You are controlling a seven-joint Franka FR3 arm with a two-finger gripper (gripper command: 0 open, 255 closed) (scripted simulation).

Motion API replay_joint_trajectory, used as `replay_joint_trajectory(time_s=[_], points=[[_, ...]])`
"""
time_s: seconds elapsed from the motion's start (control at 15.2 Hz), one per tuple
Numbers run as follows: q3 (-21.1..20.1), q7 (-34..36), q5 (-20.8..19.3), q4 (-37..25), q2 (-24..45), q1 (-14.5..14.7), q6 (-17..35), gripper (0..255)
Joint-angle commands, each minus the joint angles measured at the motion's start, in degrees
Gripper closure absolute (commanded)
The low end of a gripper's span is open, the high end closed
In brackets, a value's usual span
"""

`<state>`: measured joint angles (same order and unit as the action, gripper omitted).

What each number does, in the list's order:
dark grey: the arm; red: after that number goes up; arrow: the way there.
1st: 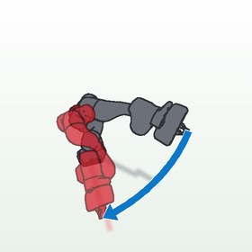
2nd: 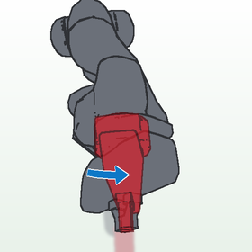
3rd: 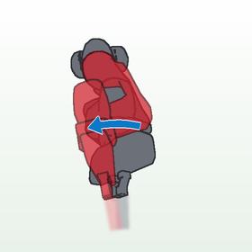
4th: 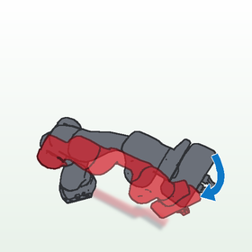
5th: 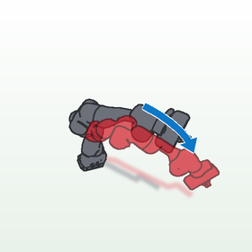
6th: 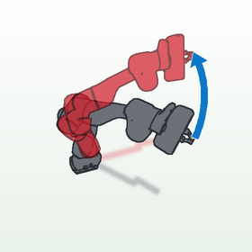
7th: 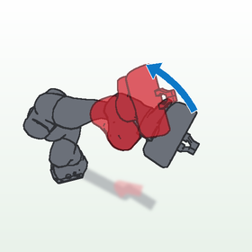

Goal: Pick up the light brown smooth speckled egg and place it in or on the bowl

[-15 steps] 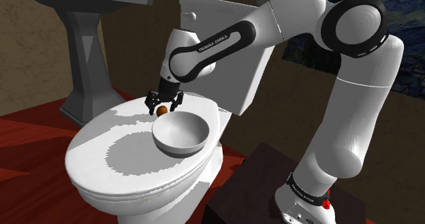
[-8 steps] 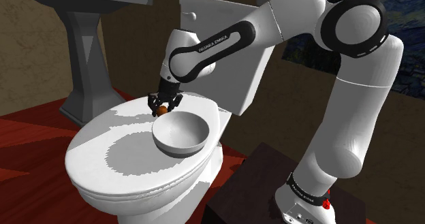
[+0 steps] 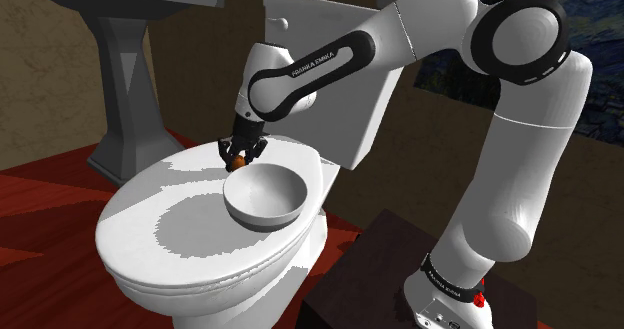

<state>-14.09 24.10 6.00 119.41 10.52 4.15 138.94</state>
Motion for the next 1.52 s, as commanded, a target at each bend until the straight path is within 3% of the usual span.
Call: replay_joint_trajectory(time_s=[0.0, 1.45], points=[[0.0, 0.0, 0.0, 0.0, 0.0, 0.0, 0.0, 255], [0.0, 0.8, 0.8, -9.0, -7.0, -0.5, -15.8, 255]])
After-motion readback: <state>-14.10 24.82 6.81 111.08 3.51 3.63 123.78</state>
